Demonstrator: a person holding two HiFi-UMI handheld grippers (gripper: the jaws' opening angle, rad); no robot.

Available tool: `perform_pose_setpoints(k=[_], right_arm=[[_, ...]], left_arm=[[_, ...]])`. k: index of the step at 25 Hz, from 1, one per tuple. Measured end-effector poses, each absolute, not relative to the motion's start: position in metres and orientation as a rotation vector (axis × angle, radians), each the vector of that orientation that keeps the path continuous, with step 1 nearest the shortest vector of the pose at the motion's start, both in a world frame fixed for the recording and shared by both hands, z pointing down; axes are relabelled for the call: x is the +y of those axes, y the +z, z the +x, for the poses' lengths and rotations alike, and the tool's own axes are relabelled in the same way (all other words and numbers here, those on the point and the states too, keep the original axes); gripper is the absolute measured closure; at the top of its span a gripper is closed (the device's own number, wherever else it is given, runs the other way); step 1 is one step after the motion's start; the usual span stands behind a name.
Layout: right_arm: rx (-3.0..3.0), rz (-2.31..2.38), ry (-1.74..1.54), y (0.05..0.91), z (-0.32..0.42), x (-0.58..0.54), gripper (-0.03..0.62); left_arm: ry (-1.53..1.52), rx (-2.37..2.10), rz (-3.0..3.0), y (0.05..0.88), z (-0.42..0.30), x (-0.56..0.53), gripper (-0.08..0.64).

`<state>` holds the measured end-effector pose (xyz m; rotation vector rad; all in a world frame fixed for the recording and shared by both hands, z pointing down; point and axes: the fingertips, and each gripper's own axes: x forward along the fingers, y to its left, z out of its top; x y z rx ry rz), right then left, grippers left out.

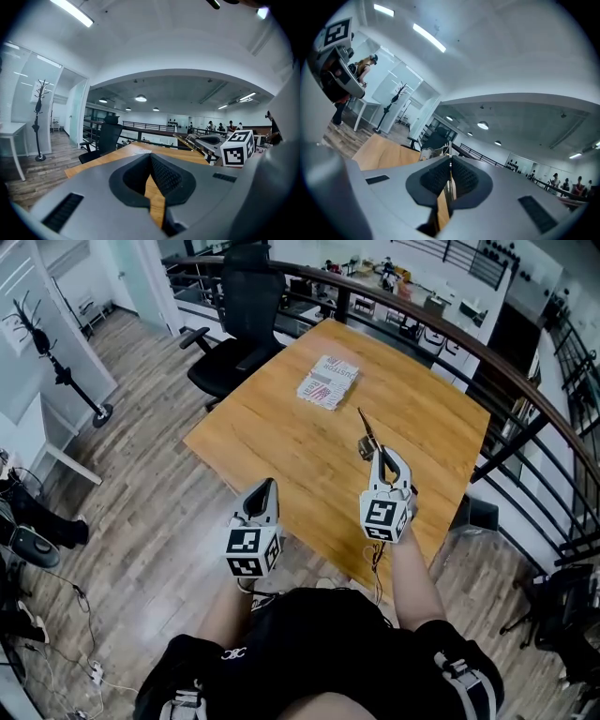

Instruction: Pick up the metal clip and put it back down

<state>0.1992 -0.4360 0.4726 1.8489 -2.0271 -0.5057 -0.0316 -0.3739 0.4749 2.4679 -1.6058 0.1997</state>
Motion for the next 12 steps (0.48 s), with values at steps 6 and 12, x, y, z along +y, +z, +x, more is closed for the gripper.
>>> perform_pose_setpoints(k=[6, 12], right_arm=[[-2.024, 1.865, -0.535, 0.459, 0.194, -0.427, 0.568], [-2.004, 1.883, -0.562, 0.449, 0.198, -0.425, 0.568]], left_arm=[[0.202, -1.604, 2.47, 0.47, -0.035, -0.37, 0.548], [0.211, -1.595, 2.469, 0.473, -0.034, -0.371, 0.548]])
